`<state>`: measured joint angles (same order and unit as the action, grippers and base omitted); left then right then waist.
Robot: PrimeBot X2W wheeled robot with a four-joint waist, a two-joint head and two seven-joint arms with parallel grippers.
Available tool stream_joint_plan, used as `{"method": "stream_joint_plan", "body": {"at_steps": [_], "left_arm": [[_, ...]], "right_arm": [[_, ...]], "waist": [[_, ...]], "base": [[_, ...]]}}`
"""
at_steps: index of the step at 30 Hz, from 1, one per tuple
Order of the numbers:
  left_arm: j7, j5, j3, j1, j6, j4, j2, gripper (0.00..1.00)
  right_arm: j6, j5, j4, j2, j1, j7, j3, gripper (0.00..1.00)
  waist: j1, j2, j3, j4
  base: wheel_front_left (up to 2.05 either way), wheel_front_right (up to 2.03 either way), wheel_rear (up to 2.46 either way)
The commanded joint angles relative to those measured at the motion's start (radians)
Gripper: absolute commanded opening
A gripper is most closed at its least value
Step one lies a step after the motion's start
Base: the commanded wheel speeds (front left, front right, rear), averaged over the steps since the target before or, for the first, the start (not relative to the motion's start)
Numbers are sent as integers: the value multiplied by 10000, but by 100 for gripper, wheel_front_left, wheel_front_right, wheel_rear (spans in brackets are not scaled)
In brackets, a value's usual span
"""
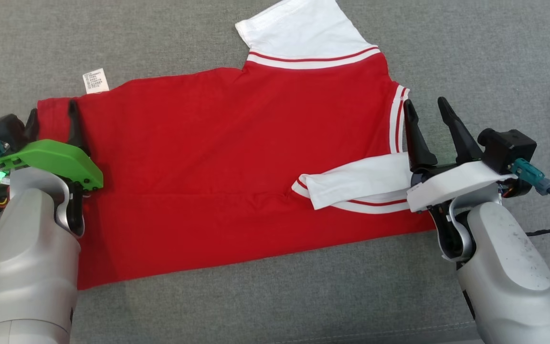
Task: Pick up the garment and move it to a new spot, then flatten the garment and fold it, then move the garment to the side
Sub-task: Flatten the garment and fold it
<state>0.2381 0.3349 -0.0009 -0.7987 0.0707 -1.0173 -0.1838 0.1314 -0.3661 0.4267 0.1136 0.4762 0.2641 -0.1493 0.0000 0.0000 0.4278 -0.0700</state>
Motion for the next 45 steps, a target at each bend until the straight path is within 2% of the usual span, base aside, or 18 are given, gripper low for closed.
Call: {"method": "stream_joint_plan", "body": {"at_steps": [1,5,6,8,13,20,25,28,34,36,37,38,41,45], "left_arm": [[0,-82,-69,-185,10,-268,-105,100],[-26,69,-50,-352,-25,-971,31,100],[-17,44,-109,-371,9,-1101,81,96],[-23,-21,-236,-429,93,-1302,200,0],[118,-122,-486,-718,228,-1360,396,0],[232,-381,-917,-1277,388,-614,935,0],[248,-443,-1356,-1430,477,67,1206,0],[251,-278,-1710,-1473,523,353,1311,0],[253,963,-3172,-1350,579,992,1318,0],[253,1323,-3522,-1310,446,1137,1315,0],[253,1471,-3667,-1297,372,1211,1318,0],[253,1550,-3763,-1297,305,1247,1319,0],[254,1777,-3921,-1348,104,1322,1315,0],[254,1563,-3679,-1434,-142,1595,1319,0]], "right_arm": [[-16,-3,-63,60,188,-2,-32,100],[-16,-57,-81,157,505,-2,-179,100],[-16,-101,-16,207,599,-3,-242,100],[-15,-64,95,377,959,-2,-412,100],[-17,-214,740,756,2217,-416,-748,100],[-17,-193,2490,1430,4578,-2047,-1201,100],[-17,-376,3664,1678,5824,-3294,-1522,100],[-17,-452,4244,1816,6475,-3866,-1711,100],[-17,-168,5444,2070,7333,-4636,-1942,100],[-10,-140,5786,2023,7443,-4903,-2042,100],[-7,-106,5909,1975,7457,-4954,-2103,27],[-7,-121,5977,1946,7465,-4916,-2096,0],[-9,107,6020,2082,7617,-4287,-2180,0],[-20,542,6100,2368,7932,-2723,-1791,0]], "waist": [[0,0,333,-197],[0,0,409,-142],[0,0,413,-90],[0,0,443,23],[0,0,613,424],[0,0,987,1460],[0,0,1247,2273],[0,0,1418,2701],[0,0,1645,3213],[0,0,1665,3274],[0,0,1681,3282],[0,0,1697,3273],[0,0,1715,3180],[0,0,1636,2991]], "base": [[0,0,0],[0,0,0],[0,0,0],[0,0,0],[0,0,0],[0,0,0],[0,0,0],[0,0,0],[0,0,0],[0,0,0],[0,0,0],[0,0,0],[0,0,0],[0,0,0]]}}
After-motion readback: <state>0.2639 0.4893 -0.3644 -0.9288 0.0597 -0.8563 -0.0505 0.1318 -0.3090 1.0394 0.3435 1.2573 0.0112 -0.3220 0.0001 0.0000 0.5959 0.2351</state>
